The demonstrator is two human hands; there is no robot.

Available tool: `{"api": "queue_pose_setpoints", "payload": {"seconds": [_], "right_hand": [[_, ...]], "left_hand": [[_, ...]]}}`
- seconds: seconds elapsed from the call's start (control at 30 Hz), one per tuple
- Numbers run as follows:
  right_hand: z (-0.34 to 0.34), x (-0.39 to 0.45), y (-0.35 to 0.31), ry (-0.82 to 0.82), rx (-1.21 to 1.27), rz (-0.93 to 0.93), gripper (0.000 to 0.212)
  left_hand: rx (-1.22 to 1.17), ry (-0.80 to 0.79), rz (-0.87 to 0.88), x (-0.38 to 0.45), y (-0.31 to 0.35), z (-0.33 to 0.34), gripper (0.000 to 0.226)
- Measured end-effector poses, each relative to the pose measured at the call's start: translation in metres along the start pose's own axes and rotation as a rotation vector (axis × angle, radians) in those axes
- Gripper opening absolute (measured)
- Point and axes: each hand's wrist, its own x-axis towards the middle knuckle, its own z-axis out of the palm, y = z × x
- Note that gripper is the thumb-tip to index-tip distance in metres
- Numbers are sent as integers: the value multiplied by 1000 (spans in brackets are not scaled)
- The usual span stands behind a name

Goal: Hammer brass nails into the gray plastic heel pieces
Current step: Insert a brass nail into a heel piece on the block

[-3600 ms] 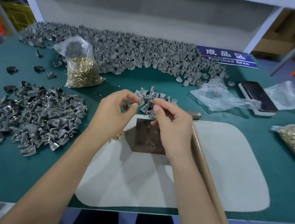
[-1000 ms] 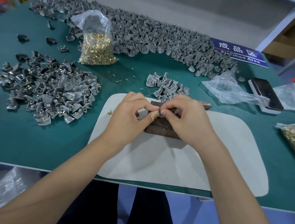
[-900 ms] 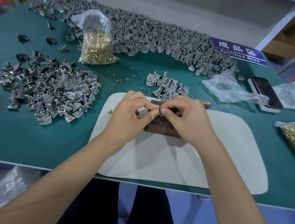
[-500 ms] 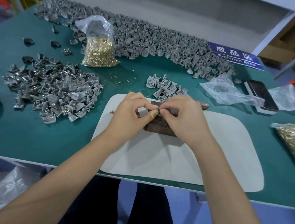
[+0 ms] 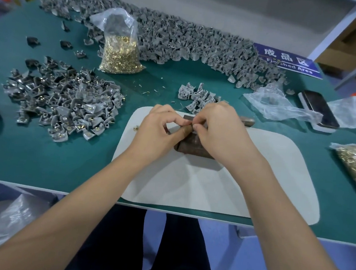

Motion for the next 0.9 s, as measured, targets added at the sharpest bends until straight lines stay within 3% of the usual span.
{"api": "queue_pose_setpoints", "payload": {"seconds": [0.17, 0.27, 0.37, 0.5, 0.77, 0.9], "right_hand": [[1, -9, 18, 25, 237, 64, 12], [-4, -22, 37, 197, 458, 190, 16], [-3, -43, 66, 329, 276, 416, 18], [20, -65, 84, 32, 68, 647, 32], [7, -70, 93, 38, 24, 576, 28], [-6, -78, 74, 229, 512, 500, 25]], "left_hand": [[-11, -28, -36, 0, 5, -2, 20], [-1, -51, -52, -1, 8, -2, 18], [9, -60, -50, -2, 7, -2, 14], [14, -65, -42, -2, 7, -2, 13], [23, -54, -55, -4, 7, -1, 7], [29, -40, -59, -4, 6, 0, 7]]}}
